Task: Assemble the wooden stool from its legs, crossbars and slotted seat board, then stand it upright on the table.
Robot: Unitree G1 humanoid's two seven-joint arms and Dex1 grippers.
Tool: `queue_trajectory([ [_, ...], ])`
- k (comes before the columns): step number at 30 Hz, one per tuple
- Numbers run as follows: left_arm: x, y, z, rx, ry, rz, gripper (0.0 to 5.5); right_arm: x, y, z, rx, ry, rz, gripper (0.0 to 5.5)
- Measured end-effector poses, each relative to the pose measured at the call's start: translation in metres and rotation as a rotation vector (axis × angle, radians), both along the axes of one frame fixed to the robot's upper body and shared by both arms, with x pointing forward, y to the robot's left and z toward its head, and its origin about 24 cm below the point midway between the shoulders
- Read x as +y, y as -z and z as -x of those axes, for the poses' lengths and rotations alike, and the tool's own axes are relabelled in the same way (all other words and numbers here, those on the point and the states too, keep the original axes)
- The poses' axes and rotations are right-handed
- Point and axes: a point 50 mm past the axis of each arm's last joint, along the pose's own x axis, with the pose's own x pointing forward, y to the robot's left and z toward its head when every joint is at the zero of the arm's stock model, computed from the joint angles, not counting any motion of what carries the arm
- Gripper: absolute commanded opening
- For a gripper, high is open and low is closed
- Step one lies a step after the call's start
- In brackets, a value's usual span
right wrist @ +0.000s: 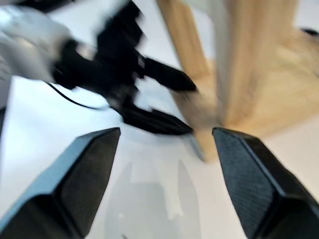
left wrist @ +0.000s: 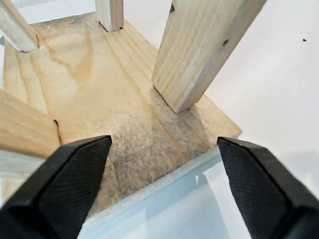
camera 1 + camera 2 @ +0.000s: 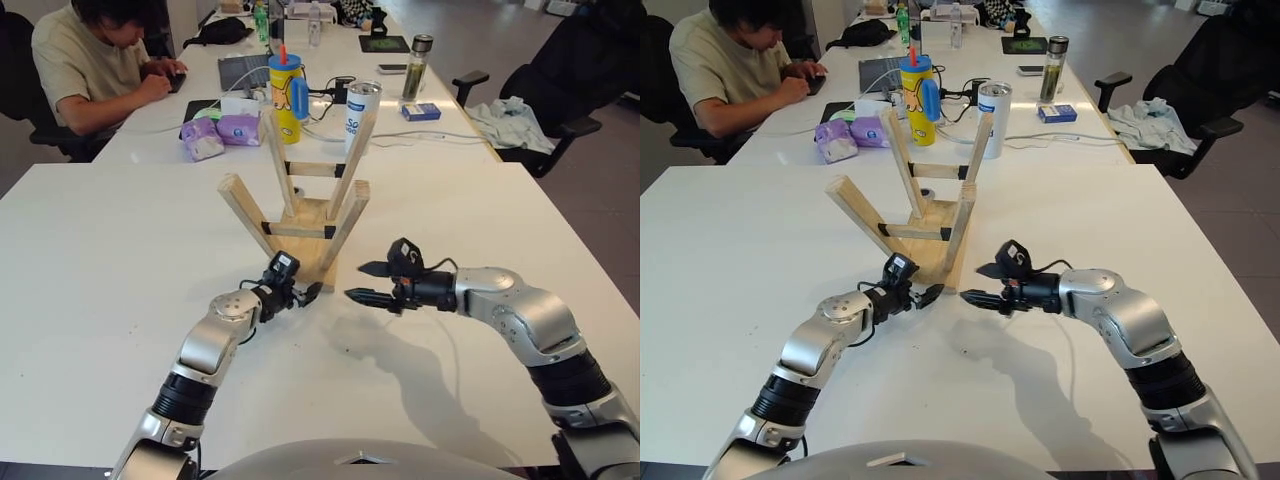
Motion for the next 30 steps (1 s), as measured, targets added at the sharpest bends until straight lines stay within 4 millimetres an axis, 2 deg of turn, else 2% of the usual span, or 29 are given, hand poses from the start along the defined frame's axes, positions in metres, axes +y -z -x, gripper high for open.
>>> queue_trajectory([
  [2,-0.002,-0.001,0.000,0.009,-0.007,0.000,3.92,0.011,-0.011,-0.002,-0.018,-0.005,-0.081,3.44],
  [4,-0.003,-0.003,0.001,0.013,-0.007,-0.001,3.92,0.013,-0.014,-0.006,-0.026,0.034,-0.101,3.44],
  [9,0.000,-0.012,0.009,0.007,-0.017,-0.015,3.92,0.014,-0.010,-0.016,-0.027,0.130,-0.107,3.44],
  [12,0.009,-0.026,0.021,-0.002,-0.034,-0.038,3.92,0.010,-0.009,-0.021,-0.065,0.197,-0.073,3.44],
  [16,0.020,-0.056,0.038,-0.090,-0.042,-0.057,3.92,0.004,-0.011,-0.024,-0.087,0.263,-0.065,3.44],
  [18,0.026,-0.055,0.049,-0.083,-0.051,-0.082,3.92,0.002,-0.009,-0.018,-0.075,0.266,-0.074,3.44],
  [20,0.034,-0.048,0.059,-0.070,-0.107,-0.105,3.92,0.001,-0.003,-0.002,-0.024,0.249,-0.102,3.44],
  [23,0.052,-0.046,0.062,-0.126,-0.308,-0.114,3.92,-0.010,0.023,0.025,0.095,0.315,-0.085,3.44],
  [25,0.065,-0.055,0.055,-0.217,-0.448,-0.106,3.92,-0.022,0.035,0.029,0.113,0.429,-0.033,3.44],
  [27,0.077,-0.071,0.042,-0.335,-0.571,-0.094,3.92,-0.047,0.032,0.010,-0.028,0.689,0.045,3.44],
  [29,0.086,-0.094,0.025,-0.472,-0.672,-0.078,3.92,-0.070,0.010,-0.018,-0.194,0.954,0.029,3.44],
  [30,0.088,-0.104,0.018,-0.528,-0.697,-0.069,3.92,-0.075,-0.005,-0.029,-0.269,1.024,-0.005,3.44],
])
